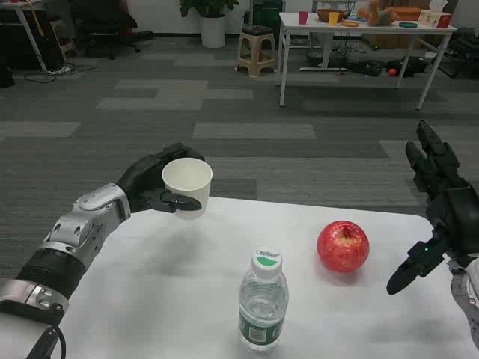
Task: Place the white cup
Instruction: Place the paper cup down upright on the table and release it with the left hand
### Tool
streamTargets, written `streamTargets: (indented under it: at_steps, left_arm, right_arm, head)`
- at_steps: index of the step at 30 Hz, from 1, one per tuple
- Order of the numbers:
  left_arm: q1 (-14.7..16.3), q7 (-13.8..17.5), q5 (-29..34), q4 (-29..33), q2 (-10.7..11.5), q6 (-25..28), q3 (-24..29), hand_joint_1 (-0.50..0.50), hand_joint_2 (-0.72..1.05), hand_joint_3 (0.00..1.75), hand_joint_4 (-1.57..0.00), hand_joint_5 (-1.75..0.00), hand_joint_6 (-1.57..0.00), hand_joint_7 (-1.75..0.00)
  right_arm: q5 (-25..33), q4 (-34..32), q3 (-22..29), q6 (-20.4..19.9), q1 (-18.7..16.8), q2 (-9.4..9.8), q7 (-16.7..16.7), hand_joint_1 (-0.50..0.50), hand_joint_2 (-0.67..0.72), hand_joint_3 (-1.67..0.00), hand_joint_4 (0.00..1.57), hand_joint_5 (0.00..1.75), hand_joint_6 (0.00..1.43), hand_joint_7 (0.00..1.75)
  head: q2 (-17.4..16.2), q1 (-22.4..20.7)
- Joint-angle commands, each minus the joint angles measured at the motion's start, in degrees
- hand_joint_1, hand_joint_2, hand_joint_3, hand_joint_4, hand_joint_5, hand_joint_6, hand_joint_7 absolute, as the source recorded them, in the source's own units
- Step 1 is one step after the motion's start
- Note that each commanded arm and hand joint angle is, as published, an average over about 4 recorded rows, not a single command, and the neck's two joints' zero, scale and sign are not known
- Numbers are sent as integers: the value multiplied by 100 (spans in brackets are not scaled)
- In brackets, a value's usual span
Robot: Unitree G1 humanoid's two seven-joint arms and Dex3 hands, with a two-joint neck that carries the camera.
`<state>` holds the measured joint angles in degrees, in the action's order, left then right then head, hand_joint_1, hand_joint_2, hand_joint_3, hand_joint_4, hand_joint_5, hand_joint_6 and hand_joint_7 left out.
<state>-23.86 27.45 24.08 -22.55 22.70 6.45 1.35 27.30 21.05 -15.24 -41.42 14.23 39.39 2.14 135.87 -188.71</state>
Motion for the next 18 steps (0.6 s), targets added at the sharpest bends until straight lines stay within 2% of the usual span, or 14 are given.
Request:
streamTargets:
  at_steps: [1,14,18]
  left_arm:
    - [144,6,12,216,-41,-437,-132,-19,87,9,-4,-175,-89,-168]
    - [246,-3,35,205,-38,-621,-214,-17,87,7,-4,-175,-89,-168]
    - [311,-10,143,168,72,-773,-386,-22,80,9,-4,-175,-88,-168]
  right_arm:
    - [30,-30,-14,-24,71,34,-12,-46,60,0,0,0,0,0]
    - [30,5,-60,-24,62,34,-12,-46,60,0,0,0,0,0]
    - [30,16,-85,-24,62,41,-12,-46,60,0,0,0,0,0]
  head:
    - [-82,25]
    - [-177,-17]
    - [-240,-63]
